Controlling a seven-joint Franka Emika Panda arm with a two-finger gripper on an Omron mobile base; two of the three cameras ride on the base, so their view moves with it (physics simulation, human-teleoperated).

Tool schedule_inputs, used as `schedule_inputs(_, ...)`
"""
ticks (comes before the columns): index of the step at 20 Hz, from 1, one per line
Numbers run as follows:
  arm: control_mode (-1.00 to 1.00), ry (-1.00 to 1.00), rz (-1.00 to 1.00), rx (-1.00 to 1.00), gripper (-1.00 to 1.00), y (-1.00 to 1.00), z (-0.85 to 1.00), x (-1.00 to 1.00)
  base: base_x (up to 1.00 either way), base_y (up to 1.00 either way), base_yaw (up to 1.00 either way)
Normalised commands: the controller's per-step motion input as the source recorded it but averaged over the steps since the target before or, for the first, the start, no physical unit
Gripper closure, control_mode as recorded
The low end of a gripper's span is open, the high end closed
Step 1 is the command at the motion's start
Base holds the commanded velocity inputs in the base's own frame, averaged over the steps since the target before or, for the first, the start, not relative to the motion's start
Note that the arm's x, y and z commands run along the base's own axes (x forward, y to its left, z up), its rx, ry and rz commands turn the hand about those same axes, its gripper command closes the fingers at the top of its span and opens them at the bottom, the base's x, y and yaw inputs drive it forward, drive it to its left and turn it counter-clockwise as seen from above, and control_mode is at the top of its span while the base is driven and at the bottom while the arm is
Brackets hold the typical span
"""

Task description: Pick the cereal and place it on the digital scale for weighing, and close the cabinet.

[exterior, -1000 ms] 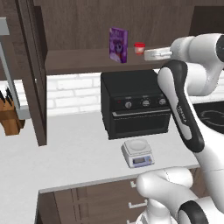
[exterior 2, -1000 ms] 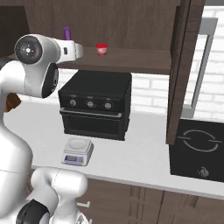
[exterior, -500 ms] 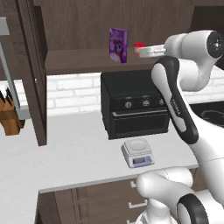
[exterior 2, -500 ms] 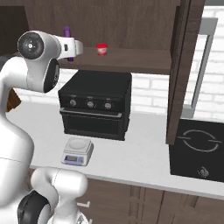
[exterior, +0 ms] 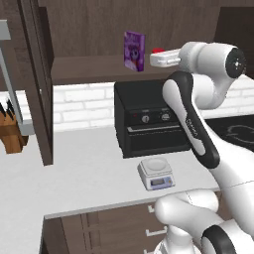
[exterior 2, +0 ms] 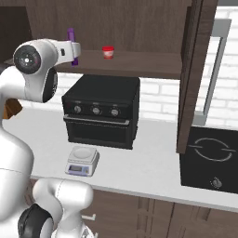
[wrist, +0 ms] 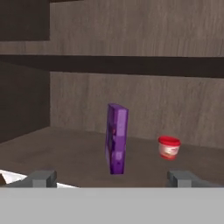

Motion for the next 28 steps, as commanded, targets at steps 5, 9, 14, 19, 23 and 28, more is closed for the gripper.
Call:
schedule_inputs(5, -1.0, 0.0, 0.0, 0.0, -1.0, 0.02, 0.0, 0.25, 0.0, 0.0, 0.0)
schedule_inputs(9, -1.0, 0.0, 0.0, 0.0, -1.0, 0.0, 0.0, 0.26, 0.0, 0.0, 0.0)
schedule_inputs(14, -1.0, 0.0, 0.0, 0.0, -1.0, 0.0, 0.0, 0.3, 0.0, 0.0, 0.0)
schedule_inputs(19, -1.0, 0.0, 0.0, 0.0, -1.0, 0.0, 0.0, 0.32, 0.0, 0.0, 0.0)
schedule_inputs(23, -1.0, 0.0, 0.0, 0.0, -1.0, 0.0, 0.0, 0.35, 0.0, 0.0, 0.0)
schedule_inputs(28, -1.0, 0.0, 0.0, 0.0, -1.0, 0.05, 0.0, 0.32, 0.0, 0.0, 0.0)
